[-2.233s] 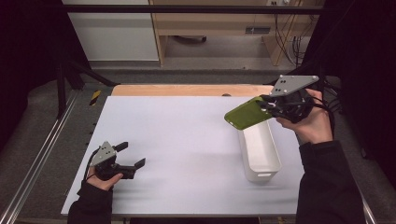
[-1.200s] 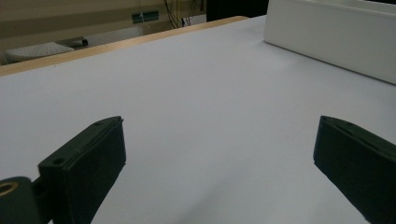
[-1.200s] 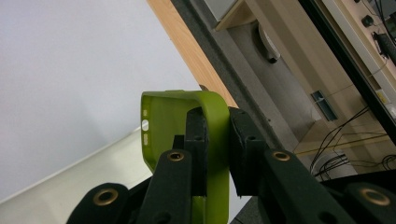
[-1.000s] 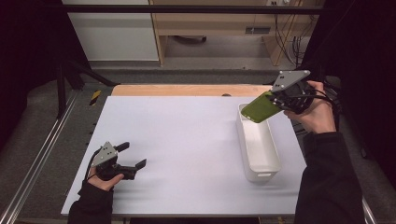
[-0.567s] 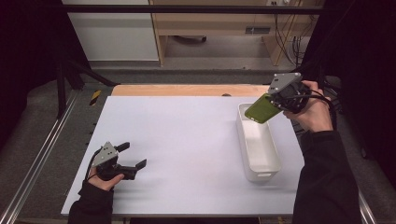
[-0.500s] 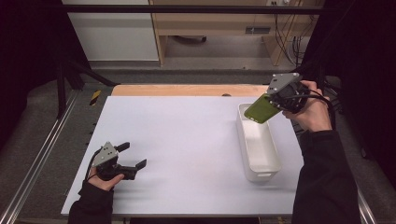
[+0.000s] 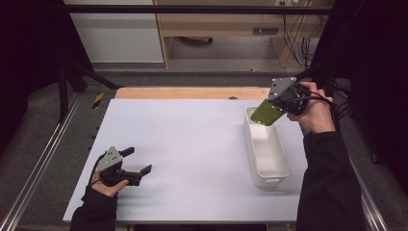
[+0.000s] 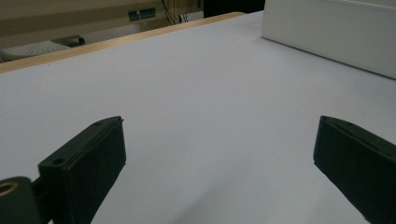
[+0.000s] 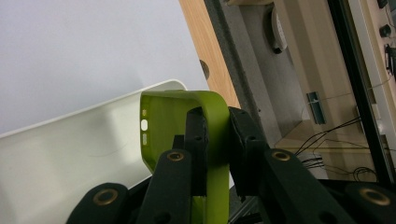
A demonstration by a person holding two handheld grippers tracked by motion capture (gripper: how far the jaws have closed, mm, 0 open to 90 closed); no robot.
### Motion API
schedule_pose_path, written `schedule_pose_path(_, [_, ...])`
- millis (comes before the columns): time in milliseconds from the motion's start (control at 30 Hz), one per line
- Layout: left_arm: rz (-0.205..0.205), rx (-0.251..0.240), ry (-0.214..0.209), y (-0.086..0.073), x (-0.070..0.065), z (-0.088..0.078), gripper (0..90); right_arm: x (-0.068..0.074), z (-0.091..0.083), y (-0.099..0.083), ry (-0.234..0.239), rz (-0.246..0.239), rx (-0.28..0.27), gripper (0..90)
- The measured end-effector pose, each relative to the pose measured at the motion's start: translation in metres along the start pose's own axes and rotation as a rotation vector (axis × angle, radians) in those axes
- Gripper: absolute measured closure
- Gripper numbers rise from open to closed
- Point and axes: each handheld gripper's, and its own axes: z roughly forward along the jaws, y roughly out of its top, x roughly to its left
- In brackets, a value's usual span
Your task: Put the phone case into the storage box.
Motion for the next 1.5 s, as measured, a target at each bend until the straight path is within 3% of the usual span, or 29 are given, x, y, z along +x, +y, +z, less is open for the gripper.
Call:
schedule_pose_path(700, [0.002, 0.01, -0.001, -0.001, -0.001, 0.002, 2.4, 0.002, 0.022, 0.0, 0.015, -0.126, 0.011, 78.6])
schedule_pose_path(867, [0.004, 0.012, -0.001, -0.001, 0.0, 0.003, 2.4, 0.003, 0.028, 0.001, 0.02, -0.179, 0.024, 78.6])
schedule_pose_path(1233, [0.006, 0.015, -0.001, -0.002, -0.001, 0.003, 2.4, 0.005, 0.042, -0.001, 0.044, -0.264, 0.011, 78.5])
schedule_pose_path(1500, [0.007, 0.017, -0.001, -0.002, -0.001, 0.003, 2.4, 0.007, 0.05, -0.003, 0.054, -0.3, 0.005, 78.5])
